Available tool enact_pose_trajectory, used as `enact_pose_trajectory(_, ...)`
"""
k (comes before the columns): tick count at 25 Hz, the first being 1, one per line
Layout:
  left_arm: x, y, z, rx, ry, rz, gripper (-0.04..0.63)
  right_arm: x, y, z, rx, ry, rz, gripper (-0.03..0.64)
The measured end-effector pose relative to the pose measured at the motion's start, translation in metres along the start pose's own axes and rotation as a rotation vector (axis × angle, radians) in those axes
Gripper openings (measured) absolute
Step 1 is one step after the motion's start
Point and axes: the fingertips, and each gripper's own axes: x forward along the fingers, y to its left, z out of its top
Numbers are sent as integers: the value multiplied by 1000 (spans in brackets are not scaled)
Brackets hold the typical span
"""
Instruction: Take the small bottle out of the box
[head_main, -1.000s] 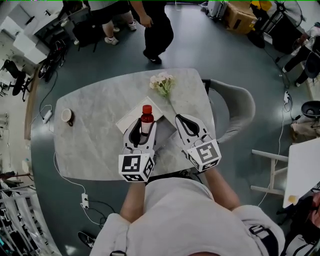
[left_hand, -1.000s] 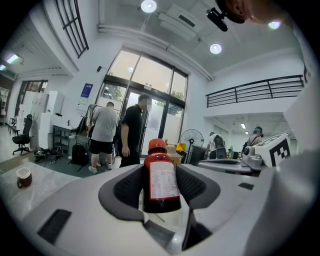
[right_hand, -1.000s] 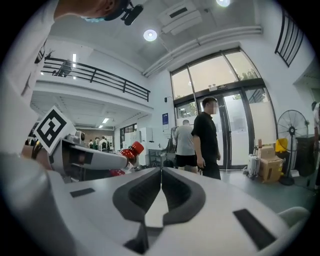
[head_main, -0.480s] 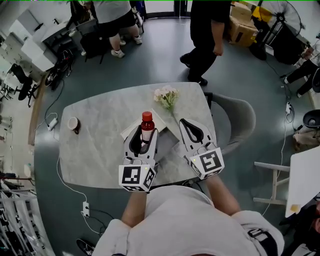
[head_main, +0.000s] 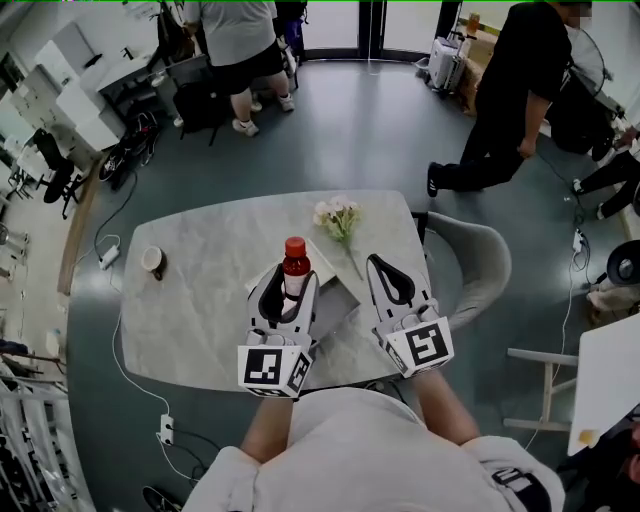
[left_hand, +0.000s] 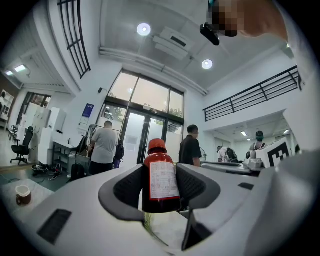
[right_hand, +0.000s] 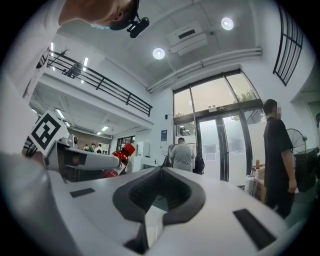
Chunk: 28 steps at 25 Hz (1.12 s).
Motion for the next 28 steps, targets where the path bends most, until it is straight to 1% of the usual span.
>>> enact_pose_trajectory(4, -1, 0, 3, 18, -12, 8, 222, -3, -2, 5, -4, -16, -3, 26)
enact_pose_trajectory(12, -2, -1, 2, 6, -8, 9, 222, -5, -2, 10, -10, -22, -1, 26)
enact_pose_trajectory(19, -2, -2, 5, 20, -8, 8, 223, -6, 2, 12, -22, -26, 6, 26)
enact_pose_trajectory(28, -3, -11, 8, 23, -7, -9, 223, -9, 0, 16, -32, -34, -9, 26)
